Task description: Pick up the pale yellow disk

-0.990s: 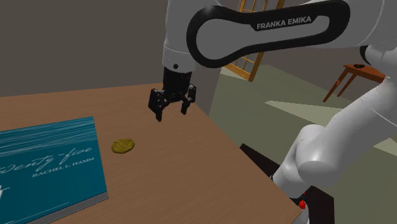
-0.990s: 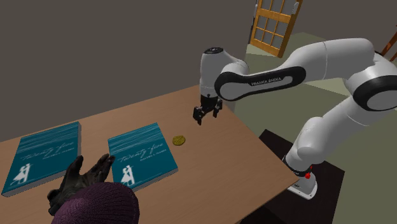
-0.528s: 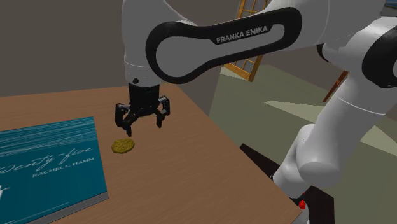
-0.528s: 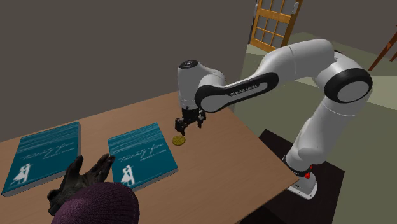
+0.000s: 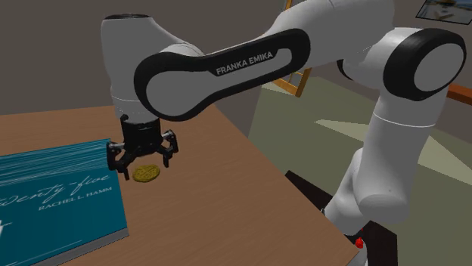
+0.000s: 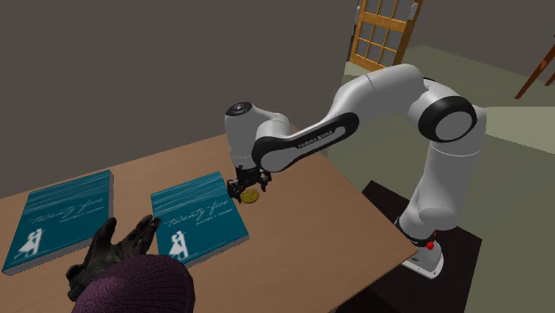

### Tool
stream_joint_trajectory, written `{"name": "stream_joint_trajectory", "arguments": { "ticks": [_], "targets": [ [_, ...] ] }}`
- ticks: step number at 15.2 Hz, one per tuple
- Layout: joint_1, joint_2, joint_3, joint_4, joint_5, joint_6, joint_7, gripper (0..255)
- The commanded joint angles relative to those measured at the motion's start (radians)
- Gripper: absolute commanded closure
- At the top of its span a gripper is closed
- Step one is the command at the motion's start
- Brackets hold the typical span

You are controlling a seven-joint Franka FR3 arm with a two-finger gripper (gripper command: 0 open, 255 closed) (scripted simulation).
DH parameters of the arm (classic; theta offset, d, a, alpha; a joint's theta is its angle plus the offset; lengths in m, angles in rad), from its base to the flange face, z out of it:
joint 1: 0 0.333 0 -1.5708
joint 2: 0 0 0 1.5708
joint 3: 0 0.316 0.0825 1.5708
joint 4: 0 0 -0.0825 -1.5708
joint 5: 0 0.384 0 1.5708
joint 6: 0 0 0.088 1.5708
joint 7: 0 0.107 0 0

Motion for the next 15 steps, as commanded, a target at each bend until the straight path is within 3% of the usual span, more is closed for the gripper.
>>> {"name": "stream_joint_trajectory", "arguments": {
  "ticks": [1,6,7,15],
  "targets": [
    [0.000,0.008,-0.002,-0.018,-0.005,0.025,0.002,0],
    [0.002,0.020,-0.004,-0.038,-0.012,0.056,0.006,0],
    [0.002,0.021,-0.004,-0.037,-0.012,0.055,0.006,255],
    [0.002,0.021,-0.004,-0.037,-0.012,0.055,0.006,255]
  ]
}}
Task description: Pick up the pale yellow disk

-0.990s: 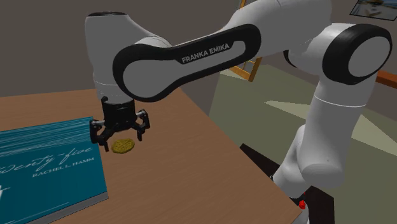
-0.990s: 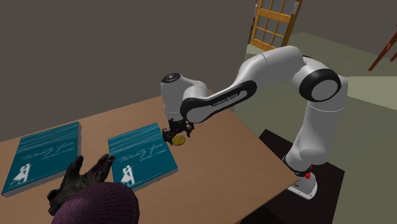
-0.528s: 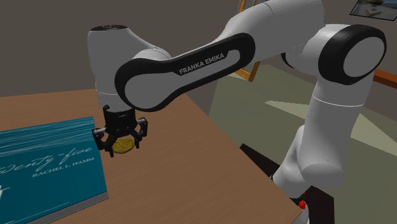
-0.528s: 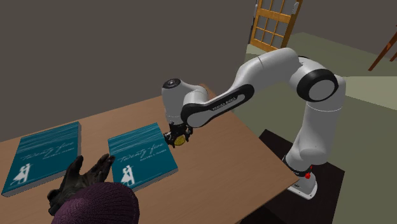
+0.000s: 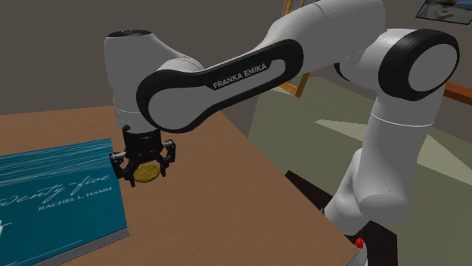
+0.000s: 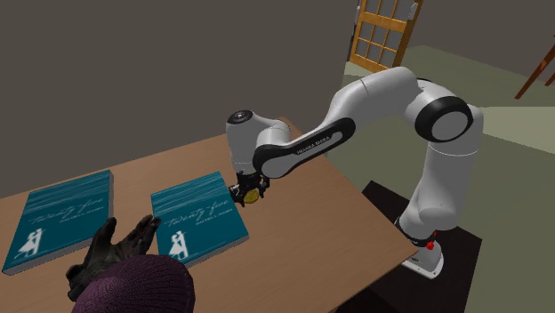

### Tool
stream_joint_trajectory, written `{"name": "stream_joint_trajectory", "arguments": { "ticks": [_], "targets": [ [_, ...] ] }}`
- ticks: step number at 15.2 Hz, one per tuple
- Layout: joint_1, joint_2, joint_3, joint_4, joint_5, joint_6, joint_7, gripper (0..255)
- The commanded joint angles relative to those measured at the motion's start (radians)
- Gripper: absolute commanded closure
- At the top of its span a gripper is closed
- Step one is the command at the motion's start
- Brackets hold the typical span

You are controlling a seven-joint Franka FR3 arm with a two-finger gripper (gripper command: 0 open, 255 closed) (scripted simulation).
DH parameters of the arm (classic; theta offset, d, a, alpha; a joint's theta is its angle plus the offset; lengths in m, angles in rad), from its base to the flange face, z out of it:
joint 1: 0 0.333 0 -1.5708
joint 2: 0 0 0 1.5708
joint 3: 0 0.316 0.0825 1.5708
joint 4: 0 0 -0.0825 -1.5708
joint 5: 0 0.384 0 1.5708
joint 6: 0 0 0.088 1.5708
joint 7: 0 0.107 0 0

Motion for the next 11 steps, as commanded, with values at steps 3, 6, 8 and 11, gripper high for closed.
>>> {"name": "stream_joint_trajectory", "arguments": {
  "ticks": [3,6,8,11],
  "targets": [
    [-0.001,-0.009,0.002,0.014,0.005,-0.023,-0.003,255],
    [-0.003,-0.022,0.004,0.040,0.013,-0.060,-0.007,255],
    [-0.004,-0.029,0.005,0.058,0.017,-0.084,-0.009,255],
    [-0.004,-0.039,0.007,0.087,0.023,-0.122,-0.012,255]
  ]
}}
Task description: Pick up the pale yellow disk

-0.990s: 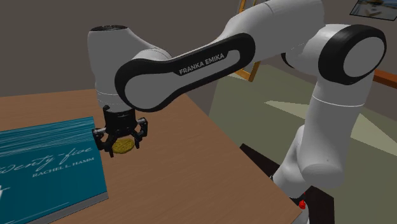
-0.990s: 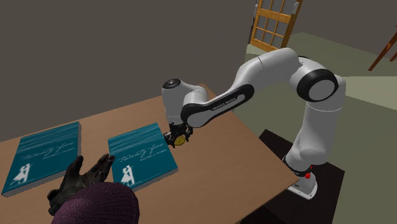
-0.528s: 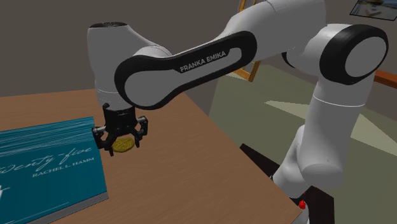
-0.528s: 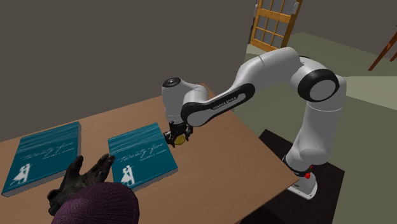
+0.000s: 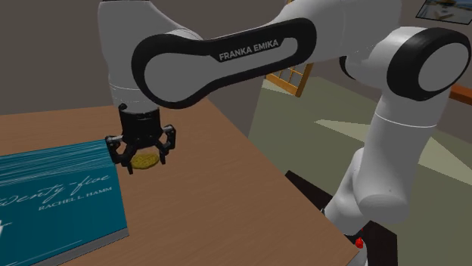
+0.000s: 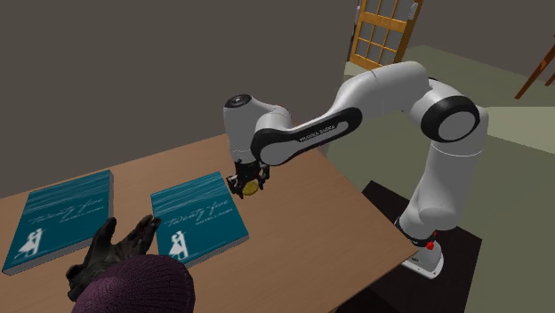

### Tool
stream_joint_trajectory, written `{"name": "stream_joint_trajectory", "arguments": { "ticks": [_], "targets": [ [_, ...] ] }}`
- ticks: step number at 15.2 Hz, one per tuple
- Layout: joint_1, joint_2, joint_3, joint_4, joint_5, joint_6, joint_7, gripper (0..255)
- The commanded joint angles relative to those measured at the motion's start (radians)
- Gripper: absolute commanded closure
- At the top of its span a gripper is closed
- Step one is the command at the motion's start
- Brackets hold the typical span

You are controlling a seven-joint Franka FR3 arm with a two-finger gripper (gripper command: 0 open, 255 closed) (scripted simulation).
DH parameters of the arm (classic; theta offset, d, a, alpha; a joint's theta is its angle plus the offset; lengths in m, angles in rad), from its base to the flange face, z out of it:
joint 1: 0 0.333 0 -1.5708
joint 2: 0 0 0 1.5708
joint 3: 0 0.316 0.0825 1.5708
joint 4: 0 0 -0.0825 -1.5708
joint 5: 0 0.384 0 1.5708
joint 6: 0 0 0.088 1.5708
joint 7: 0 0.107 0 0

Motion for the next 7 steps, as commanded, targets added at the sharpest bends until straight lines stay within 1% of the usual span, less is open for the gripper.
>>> {"name": "stream_joint_trajectory", "arguments": {
  "ticks": [1,5,7],
  "targets": [
    [0.000,-0.006,0.001,0.022,0.003,-0.028,-0.001,255],
    [0.000,-0.014,0.003,0.066,0.008,-0.079,-0.003,255],
    [0.000,-0.015,0.003,0.067,0.009,-0.081,-0.003,255]
  ]
}}
